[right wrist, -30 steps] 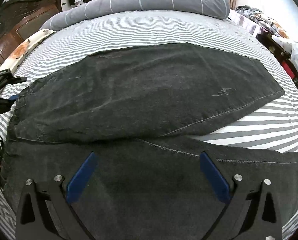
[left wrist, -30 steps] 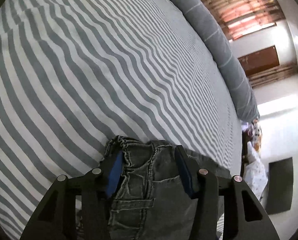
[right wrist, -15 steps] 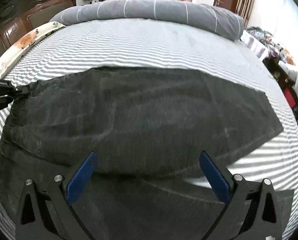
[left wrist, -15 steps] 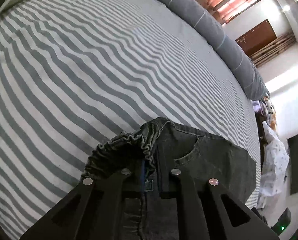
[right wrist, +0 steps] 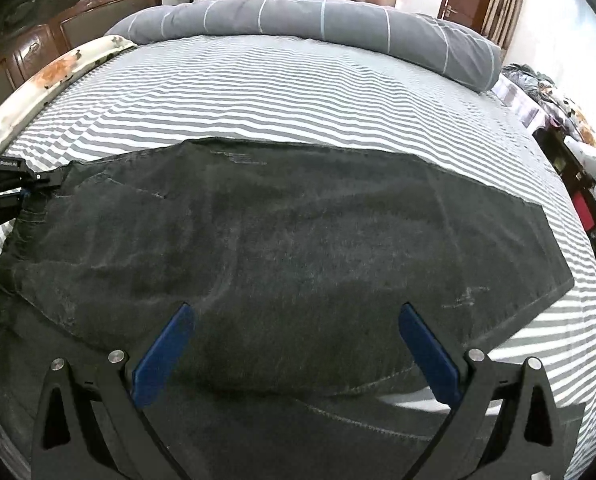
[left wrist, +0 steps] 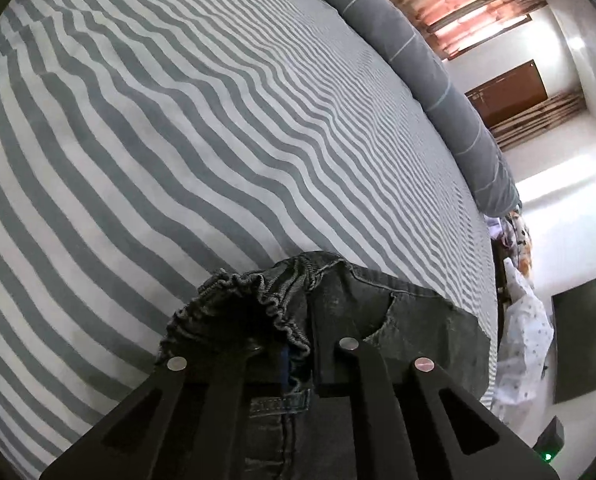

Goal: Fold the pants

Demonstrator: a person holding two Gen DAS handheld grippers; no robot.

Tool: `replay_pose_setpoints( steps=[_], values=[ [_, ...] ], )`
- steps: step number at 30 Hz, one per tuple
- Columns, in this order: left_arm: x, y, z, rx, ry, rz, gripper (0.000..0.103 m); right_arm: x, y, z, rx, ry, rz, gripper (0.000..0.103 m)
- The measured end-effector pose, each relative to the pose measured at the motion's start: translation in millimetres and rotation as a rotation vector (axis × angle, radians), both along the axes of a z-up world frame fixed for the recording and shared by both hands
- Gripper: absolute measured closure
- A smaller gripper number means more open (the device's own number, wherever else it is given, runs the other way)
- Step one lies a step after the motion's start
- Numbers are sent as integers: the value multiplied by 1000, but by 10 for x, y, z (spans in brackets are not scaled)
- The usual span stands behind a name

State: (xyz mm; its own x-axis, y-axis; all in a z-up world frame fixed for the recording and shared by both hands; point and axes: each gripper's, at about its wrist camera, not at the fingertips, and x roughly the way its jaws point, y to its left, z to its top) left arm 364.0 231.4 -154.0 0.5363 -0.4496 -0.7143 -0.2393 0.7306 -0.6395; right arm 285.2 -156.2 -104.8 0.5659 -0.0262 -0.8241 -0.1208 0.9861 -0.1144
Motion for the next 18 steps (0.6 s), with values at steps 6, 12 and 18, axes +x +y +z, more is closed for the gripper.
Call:
replay_pose_setpoints(
  steps=[6, 12, 18],
  values=[
    [-117, 56, 285, -6, -67, 23, 97, 236, -2, 49, -23, 5, 46, 1],
    [-146, 239, 279, -111, -94, 68, 97, 736, 102, 55, -23, 8, 98, 1],
    [-171, 310, 253, -134, -113, 108, 97, 1203, 394, -120, -28, 77, 269, 2]
  ],
)
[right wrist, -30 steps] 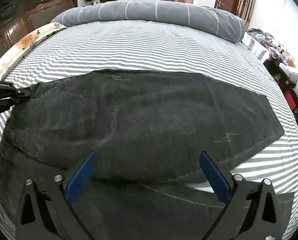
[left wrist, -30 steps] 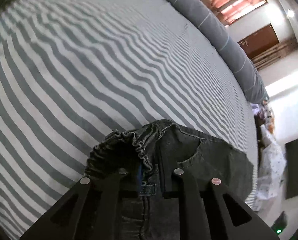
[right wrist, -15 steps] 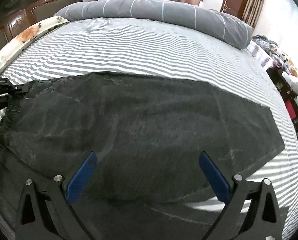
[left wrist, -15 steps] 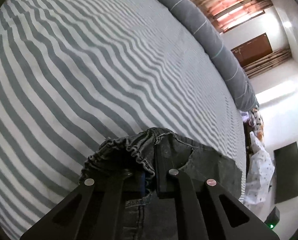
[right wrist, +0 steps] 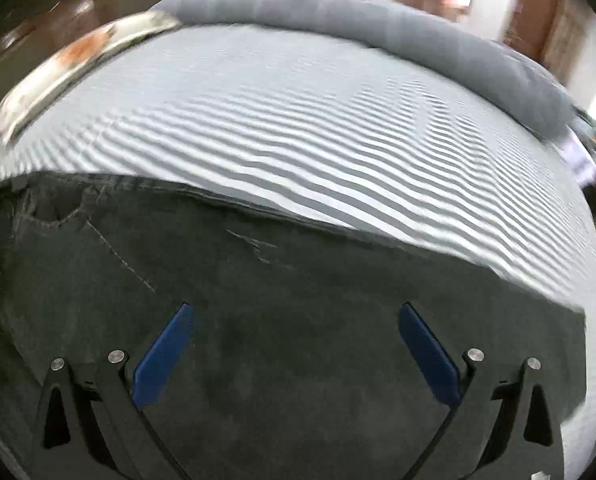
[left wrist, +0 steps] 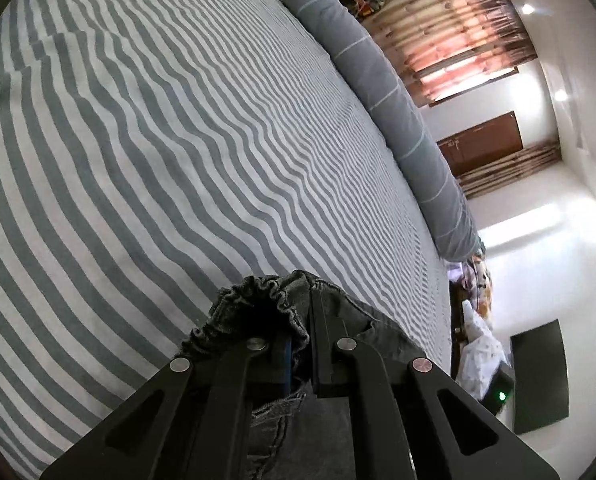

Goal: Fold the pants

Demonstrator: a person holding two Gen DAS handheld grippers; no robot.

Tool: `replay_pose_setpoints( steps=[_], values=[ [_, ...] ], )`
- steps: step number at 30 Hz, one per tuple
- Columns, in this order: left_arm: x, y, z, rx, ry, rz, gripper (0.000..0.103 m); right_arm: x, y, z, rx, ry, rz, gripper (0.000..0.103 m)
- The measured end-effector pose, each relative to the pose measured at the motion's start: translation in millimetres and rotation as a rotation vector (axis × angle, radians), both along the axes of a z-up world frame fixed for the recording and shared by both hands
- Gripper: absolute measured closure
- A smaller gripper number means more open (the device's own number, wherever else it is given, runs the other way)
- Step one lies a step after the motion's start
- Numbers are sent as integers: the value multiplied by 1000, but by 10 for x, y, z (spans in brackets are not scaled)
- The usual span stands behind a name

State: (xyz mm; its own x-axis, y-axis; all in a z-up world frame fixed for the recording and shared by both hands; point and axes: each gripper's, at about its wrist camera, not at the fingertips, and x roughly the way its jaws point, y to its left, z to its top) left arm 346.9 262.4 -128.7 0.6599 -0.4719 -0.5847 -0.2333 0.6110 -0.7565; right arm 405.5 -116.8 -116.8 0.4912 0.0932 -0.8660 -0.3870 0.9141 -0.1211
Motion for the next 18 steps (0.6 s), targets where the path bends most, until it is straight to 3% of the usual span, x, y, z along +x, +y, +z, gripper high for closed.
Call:
replay_pose_setpoints(
  steps=[4, 7, 12, 13, 17, 18],
  values=[
    [-51, -54, 39, 64, -14, 17, 97, 255, -25, -87, -83, -13, 73, 3],
    [-104, -98, 101, 68, -40, 39, 97, 504, -223, -181, -219, -23, 76, 3],
    [-211, -144, 184, 80, -92, 111, 97, 699, -611, -103, -230, -11, 52, 3],
    [-217, -170, 199, 102, -93, 112, 97, 688, -666, -93, -205, 6, 78, 6],
    [-241, -228, 237, 138, -98, 127, 97, 563, -706, -156, -179, 110, 278, 33],
    [-247, -252, 257, 161, -97, 129, 97, 547, -698, -166, -176, 115, 305, 35]
  ],
)
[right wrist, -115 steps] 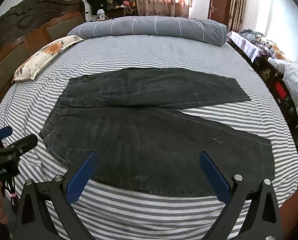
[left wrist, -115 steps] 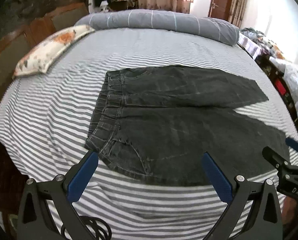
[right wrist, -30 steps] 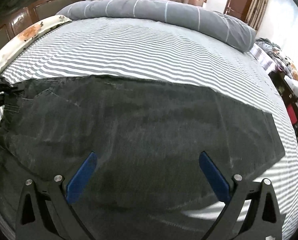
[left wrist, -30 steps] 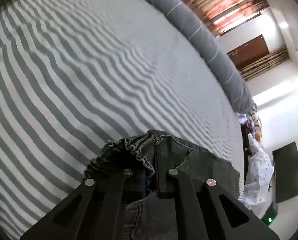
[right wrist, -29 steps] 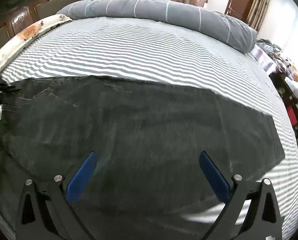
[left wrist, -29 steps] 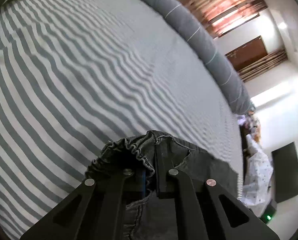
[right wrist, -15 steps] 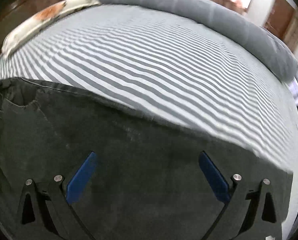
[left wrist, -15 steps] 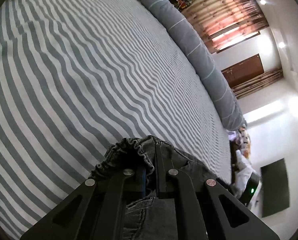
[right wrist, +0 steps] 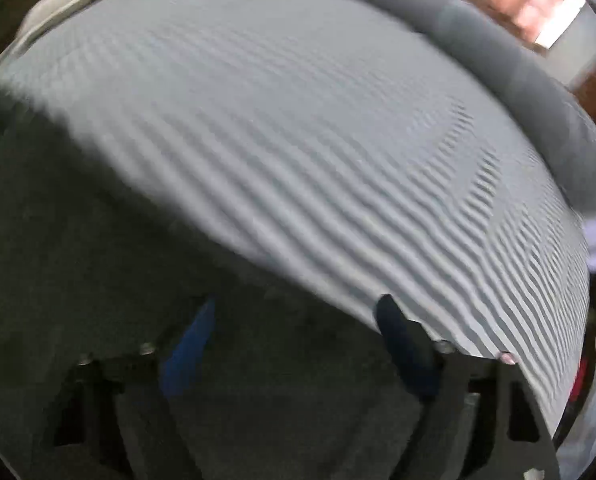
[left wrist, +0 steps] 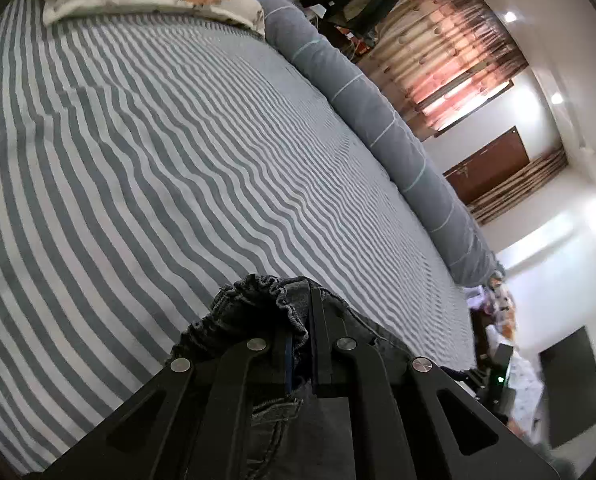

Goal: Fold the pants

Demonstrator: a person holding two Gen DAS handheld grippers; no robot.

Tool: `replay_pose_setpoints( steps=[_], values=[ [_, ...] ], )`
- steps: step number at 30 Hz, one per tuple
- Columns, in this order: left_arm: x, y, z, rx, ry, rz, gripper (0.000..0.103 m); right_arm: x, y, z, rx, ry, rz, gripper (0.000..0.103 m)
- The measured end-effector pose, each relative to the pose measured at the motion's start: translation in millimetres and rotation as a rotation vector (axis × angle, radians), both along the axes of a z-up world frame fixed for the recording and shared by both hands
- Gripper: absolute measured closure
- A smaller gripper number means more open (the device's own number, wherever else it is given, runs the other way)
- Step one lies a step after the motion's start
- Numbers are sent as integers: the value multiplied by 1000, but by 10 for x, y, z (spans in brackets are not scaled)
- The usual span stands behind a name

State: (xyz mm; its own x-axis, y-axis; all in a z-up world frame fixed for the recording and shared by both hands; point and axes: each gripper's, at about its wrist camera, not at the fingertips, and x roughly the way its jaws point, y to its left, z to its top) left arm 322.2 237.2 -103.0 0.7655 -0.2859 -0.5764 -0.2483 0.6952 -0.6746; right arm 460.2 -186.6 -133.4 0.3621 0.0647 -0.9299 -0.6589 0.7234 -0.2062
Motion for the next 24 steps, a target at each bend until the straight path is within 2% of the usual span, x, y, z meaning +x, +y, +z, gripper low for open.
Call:
replay_pose_setpoints(
  steps=[5, 12, 17, 22, 24],
  values=[
    [-93, -114, 119, 83, -12, 14, 97, 158, 70, 26, 42, 43, 98, 38],
    [-160, -298, 245, 191, -48, 30, 97, 382, 52, -63, 52, 240, 218, 41],
    [-156, -377, 262, 251, -46, 33, 97, 350, -188, -60, -9, 258, 273, 62],
    [-106, -410, 230, 279, -14, 37, 97, 235, -309, -77, 9, 206, 236, 69],
    [-74, -398, 204, 281, 7, 36, 97, 144, -283, -64, -8, 158, 214, 90]
  ],
)
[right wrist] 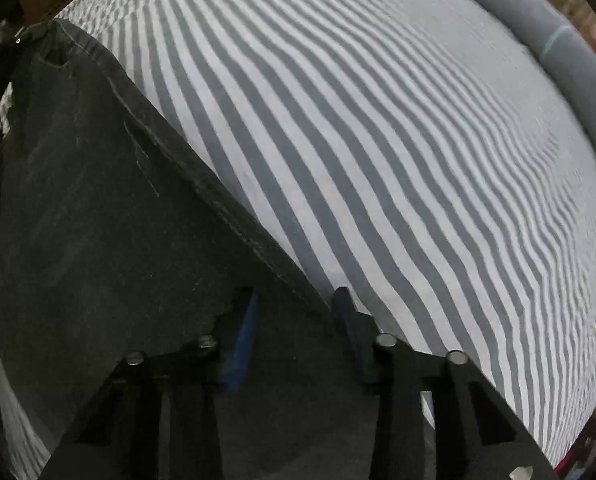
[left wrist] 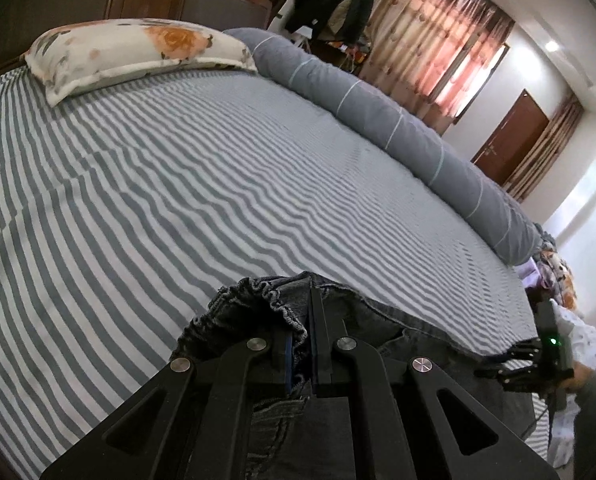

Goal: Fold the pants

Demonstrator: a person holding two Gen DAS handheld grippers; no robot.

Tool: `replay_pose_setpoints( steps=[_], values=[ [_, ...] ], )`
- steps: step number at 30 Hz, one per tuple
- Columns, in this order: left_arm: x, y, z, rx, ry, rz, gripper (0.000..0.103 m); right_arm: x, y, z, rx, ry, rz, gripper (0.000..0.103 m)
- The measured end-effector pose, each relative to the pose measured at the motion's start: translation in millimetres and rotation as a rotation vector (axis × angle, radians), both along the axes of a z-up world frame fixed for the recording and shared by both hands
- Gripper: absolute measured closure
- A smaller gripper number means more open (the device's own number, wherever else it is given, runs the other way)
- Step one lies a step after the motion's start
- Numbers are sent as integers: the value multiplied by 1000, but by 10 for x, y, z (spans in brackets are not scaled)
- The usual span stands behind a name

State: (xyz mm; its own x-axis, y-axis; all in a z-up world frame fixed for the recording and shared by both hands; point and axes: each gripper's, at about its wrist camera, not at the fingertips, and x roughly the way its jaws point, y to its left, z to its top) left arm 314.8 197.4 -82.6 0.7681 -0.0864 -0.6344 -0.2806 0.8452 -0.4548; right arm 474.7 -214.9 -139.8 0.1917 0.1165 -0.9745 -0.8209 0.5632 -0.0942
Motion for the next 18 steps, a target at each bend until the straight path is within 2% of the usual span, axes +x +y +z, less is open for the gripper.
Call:
replay_pose_setpoints(
  steps=[1, 7, 11, 15, 18],
  values=[
    [15, 16, -8, -1, 5, -1, 97, -55, -21, 24, -20, -29, -19, 97],
    [84, 44, -25, 20, 35, -24, 97, -507, -34, 361, -94, -210, -95, 100],
    [-35, -26, 140, 124, 5, -118, 97, -1016, -116, 717, -138, -327, -176, 100],
    [-317, -61, 320, 154, -23, -165, 97, -1613, -181, 896, -93, -379, -279, 100],
    [-602, -111, 386, 179, -19, -191, 97, -2048, -246, 882, -63, -380, -345, 100]
  ],
)
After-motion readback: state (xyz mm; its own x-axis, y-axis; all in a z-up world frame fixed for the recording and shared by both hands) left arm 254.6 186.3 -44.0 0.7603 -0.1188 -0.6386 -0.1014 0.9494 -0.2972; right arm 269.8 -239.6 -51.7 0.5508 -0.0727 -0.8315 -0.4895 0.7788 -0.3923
